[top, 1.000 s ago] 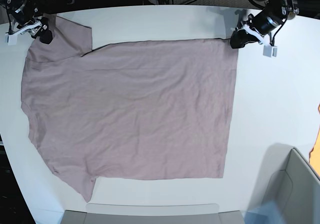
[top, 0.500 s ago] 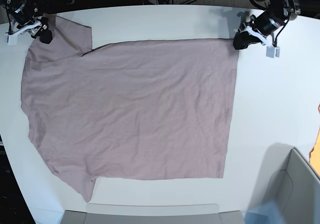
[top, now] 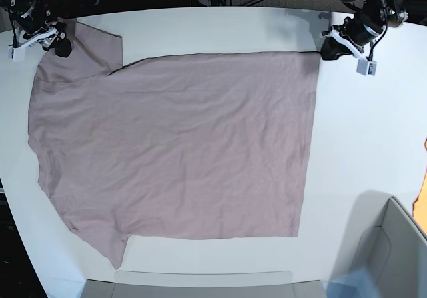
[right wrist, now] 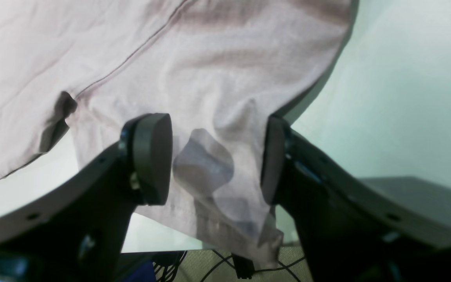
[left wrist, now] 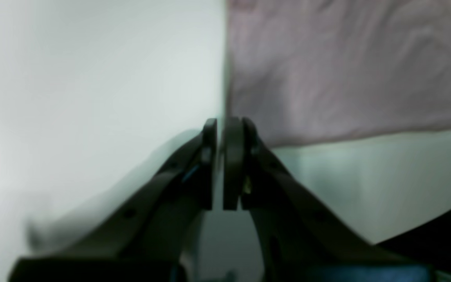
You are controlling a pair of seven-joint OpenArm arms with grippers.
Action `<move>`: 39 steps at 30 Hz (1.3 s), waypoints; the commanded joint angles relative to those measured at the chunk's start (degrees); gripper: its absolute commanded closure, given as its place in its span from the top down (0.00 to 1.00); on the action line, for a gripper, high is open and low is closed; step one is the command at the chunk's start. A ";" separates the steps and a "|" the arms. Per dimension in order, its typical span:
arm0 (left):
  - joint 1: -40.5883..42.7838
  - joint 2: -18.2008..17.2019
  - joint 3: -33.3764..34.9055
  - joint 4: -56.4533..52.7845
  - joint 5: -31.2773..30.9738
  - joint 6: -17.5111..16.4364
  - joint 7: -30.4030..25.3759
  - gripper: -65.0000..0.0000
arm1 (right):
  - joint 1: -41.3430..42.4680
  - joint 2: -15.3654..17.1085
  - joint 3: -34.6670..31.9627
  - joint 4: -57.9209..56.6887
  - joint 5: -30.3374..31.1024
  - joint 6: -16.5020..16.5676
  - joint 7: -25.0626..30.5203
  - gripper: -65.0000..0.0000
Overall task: Fold the T-shirt properly
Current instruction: 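Position the left gripper at the shoulder corner beside the collar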
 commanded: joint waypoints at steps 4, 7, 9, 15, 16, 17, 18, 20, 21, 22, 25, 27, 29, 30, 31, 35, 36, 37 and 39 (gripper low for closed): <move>-0.18 -0.60 -0.05 -1.22 -0.60 -0.81 -0.68 0.08 | -0.76 0.55 0.01 0.24 -1.57 -1.03 -2.07 0.53; -0.09 -0.51 -0.05 -1.14 -0.60 -0.81 -0.68 0.08 | -0.76 0.55 0.01 0.24 -1.57 -1.03 -2.07 0.53; -0.09 -0.51 -0.05 -1.05 -0.60 -0.90 -0.68 0.08 | -0.76 0.55 0.01 0.24 -1.57 -1.03 -2.07 0.53; -0.35 -0.86 -0.84 -0.96 -0.60 -0.98 1.43 0.08 | -0.76 0.55 0.01 0.15 -1.57 -1.03 -2.07 0.53; -0.44 -0.86 -0.84 -0.87 -0.78 -0.98 2.05 0.08 | -0.76 0.55 0.01 0.15 -1.57 -1.03 -2.07 0.53; -0.44 -0.95 -0.84 -0.87 -1.66 -0.98 2.49 0.08 | -0.76 0.55 0.01 0.15 -1.57 -1.03 -2.07 0.53; -0.44 -0.95 -0.84 -0.87 -2.80 -0.98 2.84 0.08 | -0.76 0.55 0.01 0.15 -1.57 -1.03 -2.07 0.53; -0.44 -0.95 -0.84 -0.87 -4.91 -0.98 3.54 0.08 | -0.76 0.55 0.01 0.15 -1.57 -1.03 -2.07 0.53; -0.44 -0.95 -0.84 -0.87 -5.35 -0.90 3.81 0.08 | -0.76 0.55 0.01 0.15 -1.57 -1.03 -2.07 0.53; -0.44 -0.95 -0.84 -0.87 -5.35 -0.90 3.81 0.08 | -0.76 0.55 0.01 0.15 -1.57 -1.03 -2.07 0.53; -0.53 -0.95 -0.84 -0.96 -5.44 -0.90 3.81 0.08 | -0.76 0.55 0.01 0.15 -1.57 -1.03 -2.07 0.53; -0.53 -0.95 -0.84 -0.35 -5.52 -0.90 3.90 0.08 | -0.76 0.55 0.01 0.15 -1.57 -1.03 -2.07 0.53; -0.53 -1.04 -1.11 0.97 -5.52 -0.90 3.90 0.08 | -0.76 0.55 0.01 0.15 -1.57 -1.03 -2.07 0.53; -0.53 -1.04 -1.72 1.68 -5.52 -0.90 3.90 0.08 | -0.76 0.55 0.01 0.15 -1.57 -1.03 -2.07 0.53; -0.53 -1.04 -2.60 2.29 -5.52 -0.90 3.98 0.08 | -0.76 0.55 0.01 0.15 -1.57 -1.03 -2.07 0.53; -0.53 -1.04 -3.30 3.43 -5.52 -0.90 4.69 0.08 | -0.76 0.55 0.01 0.15 -1.57 -1.03 -2.07 0.53; -1.06 -1.04 -2.95 3.26 -5.44 -0.90 5.48 0.08 | -0.76 0.55 0.01 0.15 -1.57 -1.03 -2.07 0.53; -1.85 -1.04 -2.69 3.08 -5.26 -0.90 6.18 0.08 | -0.76 0.55 0.01 0.15 -1.57 -1.03 -2.07 0.53; -2.81 -0.78 -2.51 2.82 -5.17 -0.90 6.36 0.08 | -0.76 0.55 0.01 0.15 -1.57 -1.03 -2.07 0.53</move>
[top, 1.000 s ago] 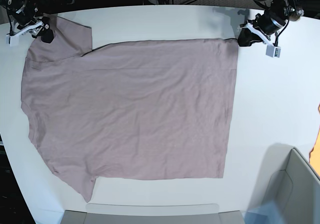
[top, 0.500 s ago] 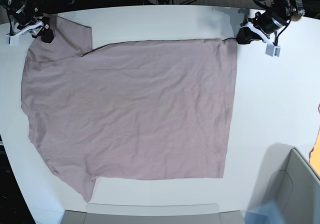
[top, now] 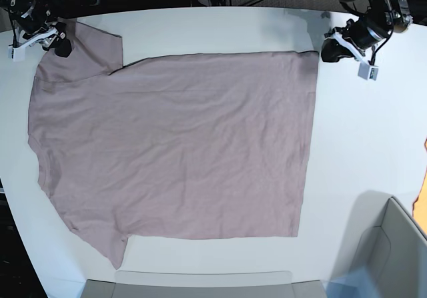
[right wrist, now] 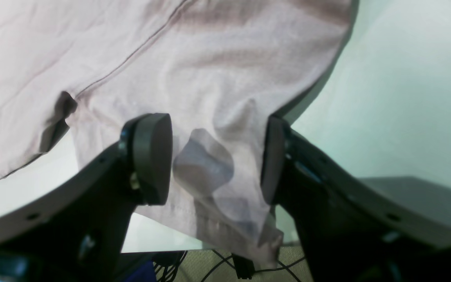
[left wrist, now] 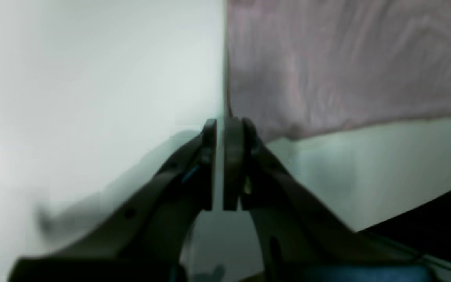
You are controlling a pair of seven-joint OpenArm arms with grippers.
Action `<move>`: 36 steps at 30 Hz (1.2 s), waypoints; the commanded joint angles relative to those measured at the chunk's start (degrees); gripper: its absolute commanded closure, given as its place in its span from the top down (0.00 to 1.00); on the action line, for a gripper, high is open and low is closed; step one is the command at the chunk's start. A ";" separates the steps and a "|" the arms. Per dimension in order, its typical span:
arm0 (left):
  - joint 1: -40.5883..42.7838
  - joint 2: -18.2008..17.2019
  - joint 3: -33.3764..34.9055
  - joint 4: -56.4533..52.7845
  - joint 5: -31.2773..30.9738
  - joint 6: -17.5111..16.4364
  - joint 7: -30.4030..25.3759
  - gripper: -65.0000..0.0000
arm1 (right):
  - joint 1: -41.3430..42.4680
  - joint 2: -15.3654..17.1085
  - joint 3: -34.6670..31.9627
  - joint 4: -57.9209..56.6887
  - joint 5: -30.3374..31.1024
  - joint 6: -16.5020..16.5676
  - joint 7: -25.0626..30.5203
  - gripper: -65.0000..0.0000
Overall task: Fold the T-shirt properly
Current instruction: 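Position the left gripper at the shoulder corner beside the collar, then close both grippers on the shirt's shoulder corners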
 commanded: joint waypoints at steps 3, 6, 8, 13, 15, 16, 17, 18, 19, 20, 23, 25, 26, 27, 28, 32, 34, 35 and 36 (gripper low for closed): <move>-0.74 -0.75 1.30 -0.49 -1.26 -0.33 -1.16 0.08 | -0.78 0.53 0.01 0.15 -1.57 -1.03 -2.07 0.53; -0.83 -0.75 2.27 -0.58 -1.26 -0.33 -0.98 0.08 | -0.78 0.53 0.01 0.15 -1.57 -1.03 -2.07 0.53; -0.83 -0.75 2.27 -0.84 -1.26 -0.33 -0.81 0.08 | -0.78 0.53 0.01 0.15 -1.57 -1.03 -2.07 0.53; -1.27 -1.02 2.27 -6.12 -1.26 -0.15 -1.25 0.08 | -0.78 0.53 0.01 0.15 -1.57 -1.03 -2.07 0.53; -1.62 -1.02 2.27 -6.47 -1.26 -0.24 -1.07 0.08 | -0.78 0.53 0.01 0.15 -1.57 -1.03 -2.07 0.53; -1.53 -0.93 2.27 -6.38 -1.35 -0.33 -0.90 0.08 | -0.78 0.53 0.01 0.15 -1.57 -1.03 -2.07 0.53; -1.62 -0.84 2.27 -5.94 -1.35 -0.33 -0.72 0.08 | -0.78 0.53 0.01 0.15 -1.57 -1.03 -2.07 0.53; -1.62 -0.84 2.35 -5.59 -1.44 -0.33 -0.72 0.08 | -0.78 0.53 0.01 0.15 -1.57 -1.03 -2.07 0.53; -1.62 -0.75 2.97 -5.24 -1.52 -0.33 -0.72 0.08 | -0.69 0.53 -0.08 0.15 -1.57 -1.03 -2.07 0.53; -1.62 -0.75 4.11 -4.80 -1.52 -0.33 -0.72 0.08 | -0.69 0.53 -0.17 0.15 -1.57 -1.03 -2.07 0.53; -1.88 -0.75 6.57 -4.01 -1.52 -0.33 -0.72 0.08 | -0.60 0.62 -2.46 0.24 -1.57 -1.03 -2.07 0.53; -2.06 -0.75 8.16 -4.45 -1.52 -0.33 -1.16 0.07 | -0.52 0.62 -3.16 0.24 -1.57 -1.03 -2.07 0.53; -2.15 -0.75 8.95 -4.53 -1.35 -0.33 -1.34 0.07 | -0.52 0.62 -3.34 0.24 -1.57 -1.12 -2.07 0.53; -2.15 -0.75 9.56 -4.53 -1.35 -0.33 -1.34 0.07 | -0.43 0.53 -3.34 0.24 -1.57 -1.12 -2.07 0.53; -2.15 -0.75 10.00 -4.27 -1.35 -0.33 -1.34 0.07 | -0.43 0.44 -3.51 0.24 -1.57 -1.12 -2.07 0.53; -3.64 -0.75 9.65 -4.53 -1.52 -0.33 -1.16 0.00 | -0.43 0.53 -4.13 0.24 -1.57 -1.12 -2.07 0.52; -3.73 -0.84 9.74 -4.45 -1.44 -0.33 -1.16 0.00 | -0.43 0.53 -4.13 0.24 -1.57 -1.12 -2.07 0.47; -3.90 -0.93 9.74 -4.45 -1.35 -0.33 -1.25 0.00 | -0.43 0.62 -4.13 0.24 -1.57 -1.12 -2.07 0.42; -3.90 -1.02 10.18 -4.36 -1.35 -0.33 -1.25 0.00 | -0.43 0.62 -4.13 0.24 -1.57 -1.12 -2.07 0.38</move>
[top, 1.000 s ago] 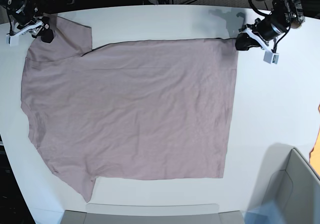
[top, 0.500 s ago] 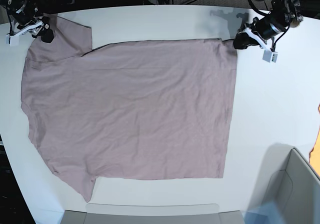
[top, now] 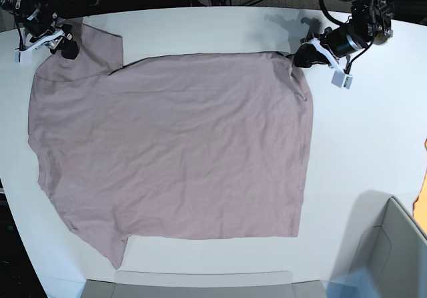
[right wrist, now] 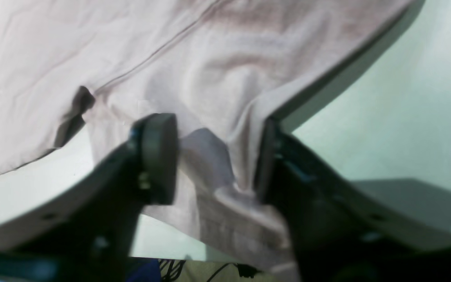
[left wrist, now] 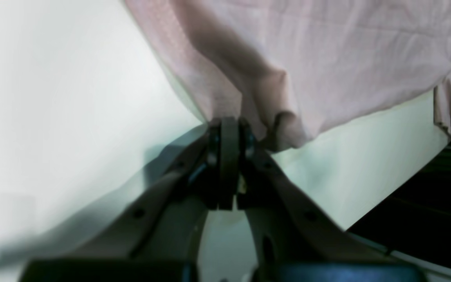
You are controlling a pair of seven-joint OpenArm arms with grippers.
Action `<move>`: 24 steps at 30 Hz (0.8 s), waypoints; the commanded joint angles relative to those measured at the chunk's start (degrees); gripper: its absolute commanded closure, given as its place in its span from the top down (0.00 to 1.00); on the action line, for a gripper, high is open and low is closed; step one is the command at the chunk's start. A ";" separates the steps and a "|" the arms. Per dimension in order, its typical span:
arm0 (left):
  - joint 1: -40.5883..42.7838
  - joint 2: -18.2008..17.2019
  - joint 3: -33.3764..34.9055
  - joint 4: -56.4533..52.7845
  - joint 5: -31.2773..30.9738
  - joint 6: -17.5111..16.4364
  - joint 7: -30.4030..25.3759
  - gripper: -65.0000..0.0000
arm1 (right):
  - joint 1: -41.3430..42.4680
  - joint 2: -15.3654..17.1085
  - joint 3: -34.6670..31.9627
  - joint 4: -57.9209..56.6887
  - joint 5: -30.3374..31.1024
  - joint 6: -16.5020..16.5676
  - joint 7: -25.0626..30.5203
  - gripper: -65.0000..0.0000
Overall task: Fold the T-shirt properly
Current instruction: 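Close both grippers on the shirt's shoulder corners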
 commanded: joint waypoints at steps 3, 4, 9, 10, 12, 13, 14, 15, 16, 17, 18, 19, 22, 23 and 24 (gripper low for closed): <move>-0.03 -0.75 0.15 1.68 0.18 0.09 -0.24 0.00 | -0.62 0.31 -0.10 -0.03 -1.96 -0.97 -2.69 0.14; 0.05 -0.75 -0.03 2.38 0.18 0.09 -0.24 0.00 | -0.62 0.31 0.07 -0.03 -1.96 -0.97 -2.60 0.06; 0.14 -0.75 -0.56 6.34 0.01 0.17 -0.15 0.00 | -0.71 0.31 0.34 -0.20 -1.96 -0.97 -2.33 0.00; 0.14 -0.75 -0.56 7.66 0.01 0.44 0.20 0.00 | -0.80 0.31 0.34 -0.11 -1.96 -0.97 -2.33 0.00; 0.23 -0.67 -0.56 10.82 0.01 0.61 0.28 0.02 | -0.80 0.31 0.34 -0.11 -1.96 -1.06 -2.51 0.05; 0.76 -0.67 -0.56 12.41 0.01 0.61 0.37 0.05 | -0.80 0.31 0.34 -0.11 -1.96 -1.14 -2.60 0.11; 1.46 -0.75 -0.56 14.08 0.01 0.61 0.37 0.07 | -0.89 0.31 0.34 -0.03 -1.96 -1.06 -2.60 0.17; 1.81 -0.84 -0.56 15.39 0.01 0.61 0.37 0.07 | -0.89 0.31 0.25 -0.03 -1.96 -0.97 -2.60 0.23; 1.90 -0.84 -0.03 15.92 0.01 0.61 0.46 0.07 | -0.89 0.31 0.16 -0.03 -1.96 -0.97 -2.60 0.27; 1.81 -0.93 0.06 16.01 0.01 0.61 0.46 0.07 | -0.89 0.31 0.07 -0.03 -1.96 -0.97 -2.60 0.31; 1.81 -0.93 0.15 15.92 0.01 0.44 0.46 0.07 | -0.89 0.31 0.07 -0.03 -1.96 -0.97 -2.60 0.35; 1.81 -0.93 0.23 15.83 -0.08 0.44 0.46 0.07 | -0.89 0.31 -0.02 -0.03 -1.96 -0.97 -2.60 0.37; 1.46 -1.02 2.61 16.54 -0.17 0.09 2.75 0.07 | -0.71 0.31 -0.02 -0.03 -1.96 -0.97 -2.60 0.38; 0.49 -1.46 3.75 16.71 -0.17 0.09 3.54 0.07 | -0.71 0.31 -0.02 -0.03 -1.96 -0.97 -2.60 0.38; -0.74 -2.60 5.07 16.71 -0.17 0.09 4.15 0.09 | -0.62 0.31 -0.02 -0.03 -1.96 -0.97 -2.60 0.38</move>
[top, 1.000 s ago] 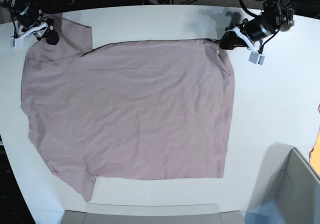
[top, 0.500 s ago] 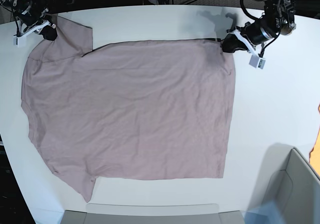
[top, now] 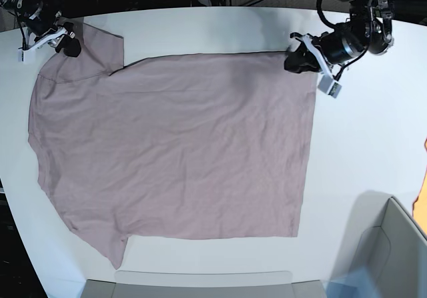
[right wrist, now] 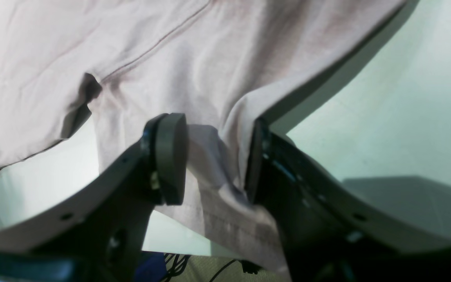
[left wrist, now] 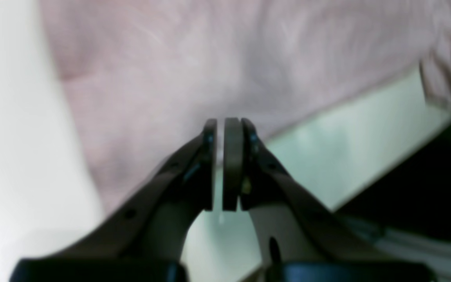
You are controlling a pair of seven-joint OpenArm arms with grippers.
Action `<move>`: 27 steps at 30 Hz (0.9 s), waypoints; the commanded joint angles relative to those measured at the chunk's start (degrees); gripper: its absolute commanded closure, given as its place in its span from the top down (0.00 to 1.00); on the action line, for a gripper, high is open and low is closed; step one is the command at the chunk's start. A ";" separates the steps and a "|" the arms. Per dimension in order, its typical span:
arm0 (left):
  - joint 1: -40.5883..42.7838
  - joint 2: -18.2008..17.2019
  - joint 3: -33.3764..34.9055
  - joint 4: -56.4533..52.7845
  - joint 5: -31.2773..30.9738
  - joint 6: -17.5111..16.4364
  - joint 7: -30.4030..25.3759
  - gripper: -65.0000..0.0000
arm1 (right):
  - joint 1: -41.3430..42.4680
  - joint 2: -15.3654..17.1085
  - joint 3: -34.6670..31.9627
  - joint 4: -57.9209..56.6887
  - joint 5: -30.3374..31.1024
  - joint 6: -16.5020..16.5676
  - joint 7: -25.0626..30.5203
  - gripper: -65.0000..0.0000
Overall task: Fold the T-shirt properly
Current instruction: 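Close both grippers on the shirt's shoulder corners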
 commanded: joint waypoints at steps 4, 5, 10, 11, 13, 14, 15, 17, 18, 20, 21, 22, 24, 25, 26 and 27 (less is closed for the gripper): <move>-5.09 -1.88 2.37 -1.31 -1.44 -0.15 0.80 0.16 | -0.54 0.62 -0.06 -0.01 -2.49 -1.03 -1.96 0.38; -5.70 -1.88 2.73 -1.57 -1.53 -0.33 0.89 0.16 | -0.54 0.62 -0.06 -0.01 -2.49 -1.03 -1.96 0.38; -8.25 -2.15 5.54 -1.75 -1.88 -2.22 0.97 0.20 | -0.63 0.62 -0.06 -0.01 -2.49 -0.95 -1.96 0.38; -8.61 -2.15 5.89 -1.84 -1.88 -2.22 0.89 0.23 | -0.63 0.62 -0.06 -0.01 -2.49 -0.95 -1.96 0.38; -8.61 -2.15 5.71 -2.28 -1.88 -2.22 0.80 0.28 | -0.63 0.62 -0.06 -0.01 -2.49 -0.95 -1.96 0.38; -8.61 -2.15 5.45 -2.54 -1.88 -2.22 0.54 0.30 | -0.63 0.62 -0.06 -0.01 -2.49 -0.95 -1.96 0.38; -8.43 -2.24 5.36 -3.07 -1.88 -2.22 0.27 0.31 | -0.63 0.62 -0.06 -0.01 -2.49 -0.95 -1.96 0.38; -8.08 -2.24 2.90 -4.30 -2.05 -2.22 0.27 0.31 | -0.63 0.62 -0.06 -0.01 -2.49 -0.95 -1.96 0.38; -7.99 -2.15 0.97 -5.00 -2.05 -2.22 0.27 0.31 | -0.54 0.62 -0.06 -0.01 -2.49 -0.95 -1.96 0.38; -7.02 -2.24 -2.11 -7.11 -2.05 -2.22 0.45 0.31 | -0.54 0.62 -0.06 -0.01 -2.49 -0.95 -1.96 0.38; -6.58 -2.24 -3.78 -8.61 -1.97 -2.22 0.45 0.31 | -0.54 0.62 -0.06 -0.01 -2.49 -0.95 -1.96 0.38; -6.32 -2.24 -5.10 -9.84 -1.88 -2.22 0.36 0.31 | -0.54 0.62 -0.06 -0.01 -2.49 -0.95 -1.96 0.38; -6.06 -2.24 -8.00 -12.12 -1.88 -2.22 0.36 0.31 | -0.54 0.62 -0.06 -0.01 -2.49 -0.95 -1.96 0.38; -5.88 -2.24 -9.23 -13.00 -1.88 -2.22 0.36 0.31 | -0.54 0.62 -0.06 -0.01 -2.49 -0.95 -1.96 0.38; -5.35 -2.24 -10.20 -13.62 -1.88 -2.22 0.36 0.31 | -0.54 0.62 -0.06 -0.01 -2.49 -0.95 -1.96 0.38; -4.74 -2.15 -11.08 -14.06 -1.88 -2.22 0.27 0.31 | -0.54 0.62 -0.06 -0.01 -2.49 -0.95 -2.05 0.38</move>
